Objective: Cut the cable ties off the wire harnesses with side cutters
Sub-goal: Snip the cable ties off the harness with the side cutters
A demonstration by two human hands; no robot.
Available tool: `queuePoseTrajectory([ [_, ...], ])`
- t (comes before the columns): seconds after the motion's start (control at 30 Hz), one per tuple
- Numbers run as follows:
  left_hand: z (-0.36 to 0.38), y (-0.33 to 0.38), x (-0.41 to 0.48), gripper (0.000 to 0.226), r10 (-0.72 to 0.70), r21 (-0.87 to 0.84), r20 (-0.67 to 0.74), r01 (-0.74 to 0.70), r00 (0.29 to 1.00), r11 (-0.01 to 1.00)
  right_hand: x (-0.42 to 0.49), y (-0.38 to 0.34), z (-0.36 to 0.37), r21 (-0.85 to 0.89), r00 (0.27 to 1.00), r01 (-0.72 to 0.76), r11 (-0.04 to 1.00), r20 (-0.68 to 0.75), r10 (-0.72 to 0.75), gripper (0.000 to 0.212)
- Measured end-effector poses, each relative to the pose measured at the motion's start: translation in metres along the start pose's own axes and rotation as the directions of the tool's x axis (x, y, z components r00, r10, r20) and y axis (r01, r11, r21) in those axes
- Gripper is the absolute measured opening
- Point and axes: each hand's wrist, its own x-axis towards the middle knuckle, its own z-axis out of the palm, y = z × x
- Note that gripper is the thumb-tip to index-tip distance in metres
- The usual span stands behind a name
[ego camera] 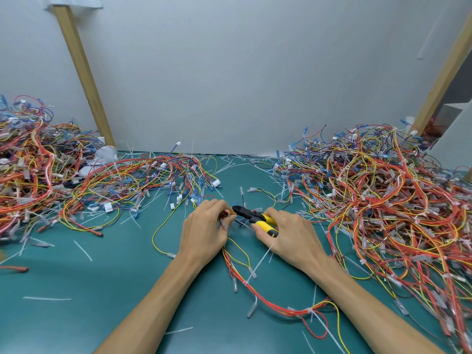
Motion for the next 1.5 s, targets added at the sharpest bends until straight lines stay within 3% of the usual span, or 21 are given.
queuePoseTrajectory([
  [1.0, 0.005, -0.004, 0.005, 0.008, -0.016, -0.102, 0.000, 0.016, 1.000, 0.995, 0.001, 0.003, -0.002, 0.085, 0.997, -0.074, 0.994, -0.007, 0.075, 0.035],
  [1.2, 0.006, -0.007, 0.007, 0.007, -0.069, -0.155, 0.046, 0.076, 0.997, 0.985, 0.002, 0.006, -0.001, 0.144, 0.988, -0.117, 0.983, -0.088, 0.130, 0.035],
  [1.5, 0.004, -0.009, 0.012, 0.013, -0.060, -0.256, 0.135, 0.093, 0.989, 0.962, 0.001, 0.007, 0.001, 0.154, 0.987, -0.114, 0.982, -0.090, 0.129, 0.028],
])
